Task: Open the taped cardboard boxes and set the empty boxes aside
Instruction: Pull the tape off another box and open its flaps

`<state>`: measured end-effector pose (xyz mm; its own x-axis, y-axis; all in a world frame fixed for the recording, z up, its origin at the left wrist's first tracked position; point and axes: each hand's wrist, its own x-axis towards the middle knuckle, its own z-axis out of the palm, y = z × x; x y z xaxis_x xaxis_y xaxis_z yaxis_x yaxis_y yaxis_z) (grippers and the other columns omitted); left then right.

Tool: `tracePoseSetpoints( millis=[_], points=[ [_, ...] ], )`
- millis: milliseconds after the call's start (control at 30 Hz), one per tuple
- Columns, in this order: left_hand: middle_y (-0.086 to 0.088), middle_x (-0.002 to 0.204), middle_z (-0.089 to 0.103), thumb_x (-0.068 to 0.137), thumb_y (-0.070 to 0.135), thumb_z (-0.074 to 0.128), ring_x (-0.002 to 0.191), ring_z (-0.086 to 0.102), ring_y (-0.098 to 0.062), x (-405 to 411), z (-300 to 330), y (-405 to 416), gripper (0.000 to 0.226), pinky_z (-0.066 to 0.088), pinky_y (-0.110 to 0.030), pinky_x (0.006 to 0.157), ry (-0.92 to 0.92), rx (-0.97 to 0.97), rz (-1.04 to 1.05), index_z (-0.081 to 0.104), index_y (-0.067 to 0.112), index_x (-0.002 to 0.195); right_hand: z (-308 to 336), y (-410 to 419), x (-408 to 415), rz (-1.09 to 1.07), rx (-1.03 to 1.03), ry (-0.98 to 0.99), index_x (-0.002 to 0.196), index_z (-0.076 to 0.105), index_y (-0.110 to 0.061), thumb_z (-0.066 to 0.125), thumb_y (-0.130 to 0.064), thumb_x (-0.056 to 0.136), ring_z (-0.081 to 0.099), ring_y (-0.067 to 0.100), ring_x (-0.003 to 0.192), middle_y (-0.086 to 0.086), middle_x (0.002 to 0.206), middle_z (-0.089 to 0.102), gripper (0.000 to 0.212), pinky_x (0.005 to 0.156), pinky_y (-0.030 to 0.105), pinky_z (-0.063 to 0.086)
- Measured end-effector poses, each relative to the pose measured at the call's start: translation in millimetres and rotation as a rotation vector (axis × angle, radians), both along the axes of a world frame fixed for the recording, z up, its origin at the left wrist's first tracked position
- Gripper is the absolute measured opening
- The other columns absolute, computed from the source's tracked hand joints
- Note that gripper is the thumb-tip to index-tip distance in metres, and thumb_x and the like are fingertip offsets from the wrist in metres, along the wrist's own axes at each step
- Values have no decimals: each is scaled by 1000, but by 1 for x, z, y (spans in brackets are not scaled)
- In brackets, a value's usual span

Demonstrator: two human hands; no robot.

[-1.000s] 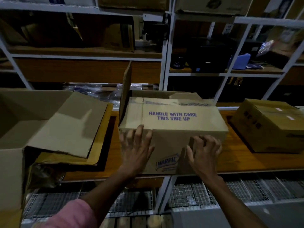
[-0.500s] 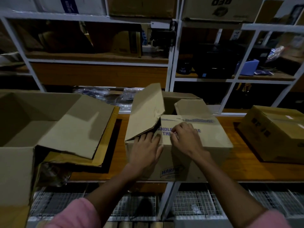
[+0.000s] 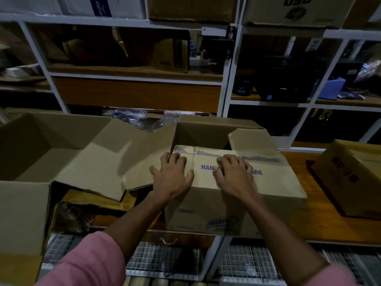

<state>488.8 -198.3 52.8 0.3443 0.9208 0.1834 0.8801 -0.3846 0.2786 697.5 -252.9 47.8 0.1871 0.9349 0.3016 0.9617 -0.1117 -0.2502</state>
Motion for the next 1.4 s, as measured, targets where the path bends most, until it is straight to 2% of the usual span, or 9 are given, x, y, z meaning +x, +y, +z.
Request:
tracePoseSetpoints(
  millis=[233, 467, 600, 800, 967, 1133, 1233, 1333, 1400],
  points=[
    [-3, 162, 24, 95, 59, 49, 142, 28, -26, -9, -8, 5, 61, 41, -48, 97, -179, -43, 59, 44, 25, 145, -3, 0, -1, -18, 7, -7, 133, 53, -30, 37, -49, 101, 41, 17, 129, -3, 142, 50, 41, 114, 45, 26],
    [-9, 158, 31, 98, 55, 40, 141, 35, -30, -4, -5, 13, 58, 47, -55, 102, -51, -64, 28, 38, 22, 146, -1, 6, -3, -24, 24, 4, 128, 55, -29, 39, -49, 99, 42, 16, 125, -3, 136, 52, 38, 111, 44, 27],
    [-13, 157, 33, 99, 50, 37, 143, 33, -33, 9, -2, 21, 54, 41, -58, 107, 15, -47, -11, 41, 18, 143, -1, 10, -5, -59, 19, 4, 128, 55, -27, 41, -50, 99, 42, 19, 128, -1, 137, 51, 39, 112, 45, 29],
    [-8, 152, 44, 97, 57, 27, 141, 38, -28, 16, -4, 27, 60, 37, -53, 113, -14, 42, -48, 49, 18, 137, 1, 20, 2, -57, -23, -21, 131, 53, -27, 42, -53, 97, 41, 23, 129, 2, 139, 49, 43, 112, 48, 29],
    [-9, 159, 37, 95, 60, 26, 146, 35, -27, 16, -10, 24, 68, 36, -55, 114, -23, 21, 11, 41, 19, 147, 5, 50, 18, -31, -146, -42, 141, 48, -29, 38, -61, 98, 36, 28, 134, 4, 151, 44, 54, 107, 50, 28],
    [-11, 167, 21, 98, 67, 30, 151, 25, -35, 26, 2, 24, 73, 30, -67, 115, 11, -27, 29, 27, 20, 153, 31, 76, 30, -98, -110, -29, 117, 60, -27, 44, -56, 97, 44, 28, 120, 5, 124, 57, 38, 100, 50, 31],
    [-11, 168, 15, 99, 68, 24, 155, 13, -36, 30, 37, 31, 75, 17, -69, 119, 67, 77, 25, 24, 20, 156, 74, 78, 24, -82, 49, 13, 95, 64, -23, 46, -48, 99, 58, 24, 97, 2, 99, 62, 31, 97, 52, 39],
    [-13, 154, 43, 100, 63, 13, 147, 32, -35, 38, 90, 31, 69, 18, -70, 116, 135, 191, 4, 42, 19, 145, 118, 65, 27, -35, 108, 67, 95, 68, -17, 49, -40, 101, 62, 23, 76, 5, 86, 66, 30, 76, 45, 56],
    [-13, 131, 62, 107, 51, 18, 129, 51, -34, 42, 120, 20, 54, 29, -67, 111, 165, 253, -13, 57, 17, 123, 146, 48, 31, -19, 138, 115, 91, 70, -13, 52, -39, 102, 63, 24, 69, 7, 79, 67, 33, 67, 44, 58]
  ],
)
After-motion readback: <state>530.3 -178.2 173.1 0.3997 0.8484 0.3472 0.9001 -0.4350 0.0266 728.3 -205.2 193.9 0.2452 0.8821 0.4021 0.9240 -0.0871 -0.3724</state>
